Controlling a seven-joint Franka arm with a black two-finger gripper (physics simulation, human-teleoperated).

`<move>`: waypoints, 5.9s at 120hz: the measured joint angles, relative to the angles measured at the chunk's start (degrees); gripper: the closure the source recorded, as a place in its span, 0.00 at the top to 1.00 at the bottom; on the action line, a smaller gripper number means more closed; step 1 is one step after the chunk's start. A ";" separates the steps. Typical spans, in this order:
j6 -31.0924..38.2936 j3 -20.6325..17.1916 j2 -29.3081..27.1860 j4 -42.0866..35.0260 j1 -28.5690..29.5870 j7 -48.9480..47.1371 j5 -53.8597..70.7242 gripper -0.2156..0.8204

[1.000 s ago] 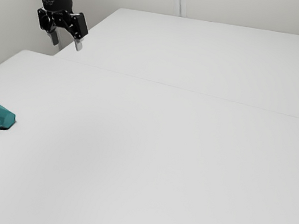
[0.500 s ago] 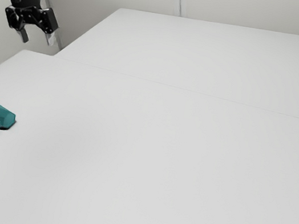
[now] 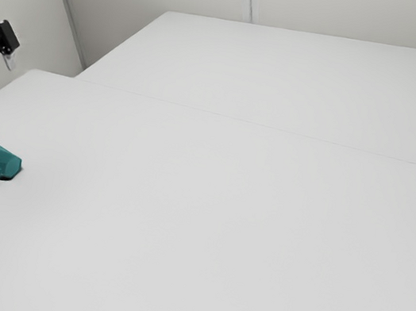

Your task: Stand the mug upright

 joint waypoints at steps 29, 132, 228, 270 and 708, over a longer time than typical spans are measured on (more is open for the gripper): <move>6.24 0.42 1.12 -5.73 10.60 10.73 -8.86 0.78; 11.67 -0.56 19.83 -5.51 29.89 48.92 -31.40 0.78; 9.70 -1.99 27.91 -1.09 31.07 55.95 -38.29 0.78; 9.41 -3.55 30.79 0.50 31.00 51.86 -38.30 0.78; 43.83 -13.30 -16.97 -54.01 -19.30 -26.56 15.14 0.04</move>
